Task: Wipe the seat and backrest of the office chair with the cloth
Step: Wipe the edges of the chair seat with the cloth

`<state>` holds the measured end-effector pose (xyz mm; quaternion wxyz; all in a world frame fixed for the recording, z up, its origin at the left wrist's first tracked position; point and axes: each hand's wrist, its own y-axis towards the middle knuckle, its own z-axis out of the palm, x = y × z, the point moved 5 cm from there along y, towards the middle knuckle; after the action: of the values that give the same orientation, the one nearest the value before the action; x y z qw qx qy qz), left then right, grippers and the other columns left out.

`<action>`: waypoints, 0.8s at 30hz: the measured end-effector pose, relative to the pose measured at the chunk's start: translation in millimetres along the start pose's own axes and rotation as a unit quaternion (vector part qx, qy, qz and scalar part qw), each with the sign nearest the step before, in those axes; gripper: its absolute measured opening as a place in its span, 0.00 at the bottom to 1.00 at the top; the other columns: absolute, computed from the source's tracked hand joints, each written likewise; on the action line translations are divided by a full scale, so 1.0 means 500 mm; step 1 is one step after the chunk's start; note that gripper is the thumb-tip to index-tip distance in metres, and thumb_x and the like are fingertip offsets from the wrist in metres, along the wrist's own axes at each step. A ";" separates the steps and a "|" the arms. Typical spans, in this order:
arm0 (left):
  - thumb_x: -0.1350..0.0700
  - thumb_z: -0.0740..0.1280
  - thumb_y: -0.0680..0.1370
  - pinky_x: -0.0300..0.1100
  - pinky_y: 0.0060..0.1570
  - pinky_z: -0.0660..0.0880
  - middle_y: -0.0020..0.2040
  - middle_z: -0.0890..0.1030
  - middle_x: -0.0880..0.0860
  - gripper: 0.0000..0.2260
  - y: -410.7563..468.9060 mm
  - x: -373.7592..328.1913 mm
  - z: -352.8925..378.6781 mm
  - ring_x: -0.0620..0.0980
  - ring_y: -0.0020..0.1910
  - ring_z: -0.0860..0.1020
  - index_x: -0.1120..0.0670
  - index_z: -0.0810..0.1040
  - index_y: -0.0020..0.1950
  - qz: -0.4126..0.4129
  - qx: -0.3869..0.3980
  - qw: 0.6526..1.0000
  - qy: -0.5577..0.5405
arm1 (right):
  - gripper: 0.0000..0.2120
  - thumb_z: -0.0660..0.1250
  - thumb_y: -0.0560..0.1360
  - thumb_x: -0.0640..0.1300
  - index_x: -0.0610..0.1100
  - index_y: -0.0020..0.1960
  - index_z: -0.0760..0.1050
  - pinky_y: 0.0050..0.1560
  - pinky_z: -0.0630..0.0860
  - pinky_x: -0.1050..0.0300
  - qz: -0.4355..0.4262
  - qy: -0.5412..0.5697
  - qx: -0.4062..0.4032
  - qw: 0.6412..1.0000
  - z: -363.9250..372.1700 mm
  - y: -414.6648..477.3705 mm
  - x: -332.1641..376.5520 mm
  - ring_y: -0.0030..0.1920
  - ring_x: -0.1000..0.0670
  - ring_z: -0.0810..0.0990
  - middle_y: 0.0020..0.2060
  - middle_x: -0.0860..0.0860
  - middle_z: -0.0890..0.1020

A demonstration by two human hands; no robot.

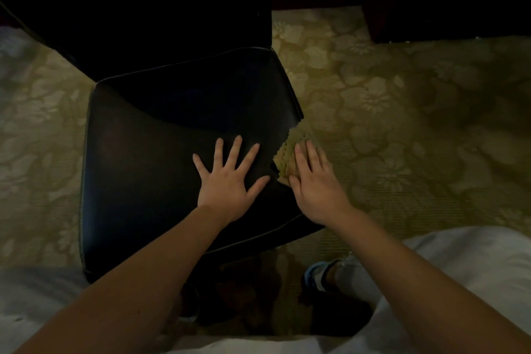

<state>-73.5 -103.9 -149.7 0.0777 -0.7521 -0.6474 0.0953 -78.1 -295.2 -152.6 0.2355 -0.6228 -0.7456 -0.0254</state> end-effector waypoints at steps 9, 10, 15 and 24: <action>0.27 0.39 0.78 0.76 0.72 0.42 0.83 0.36 0.48 0.33 0.003 0.000 0.003 0.59 0.81 0.36 0.36 0.33 0.80 0.001 -0.001 1.000 0.006 | 0.32 0.50 0.85 0.53 0.47 0.81 0.38 0.79 0.42 0.41 0.030 0.035 0.023 0.999 -0.019 0.078 0.012 0.80 0.42 0.38 0.81 0.47 0.38; 0.27 0.39 0.78 0.76 0.72 0.42 0.83 0.36 0.48 0.33 0.004 0.000 0.003 0.59 0.81 0.36 0.36 0.33 0.80 0.001 -0.002 1.000 0.003 | 0.32 0.50 0.85 0.53 0.47 0.81 0.38 0.79 0.42 0.41 0.032 0.036 0.025 0.999 -0.022 0.086 0.011 0.80 0.42 0.38 0.81 0.47 0.38; 0.27 0.38 0.77 0.76 0.72 0.42 0.83 0.37 0.48 0.33 0.007 -0.002 0.003 0.59 0.81 0.37 0.36 0.35 0.80 -0.005 -0.009 1.000 -0.002 | 0.31 0.50 0.85 0.53 0.46 0.82 0.39 0.79 0.43 0.42 0.009 0.044 -0.001 0.999 -0.021 0.077 0.005 0.80 0.44 0.38 0.81 0.47 0.39; 0.27 0.36 0.76 0.76 0.72 0.43 0.83 0.39 0.49 0.34 0.002 0.002 0.007 0.60 0.81 0.39 0.37 0.36 0.81 0.005 -0.019 1.000 0.003 | 0.32 0.50 0.84 0.53 0.47 0.82 0.39 0.79 0.43 0.41 0.025 0.034 -0.017 0.999 0.006 0.009 0.004 0.80 0.44 0.38 0.81 0.46 0.40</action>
<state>-73.5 -103.1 -153.5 0.0653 -0.7568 -0.6453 0.0812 -75.0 -291.4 -155.9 0.2511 -0.6438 -0.7208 -0.0534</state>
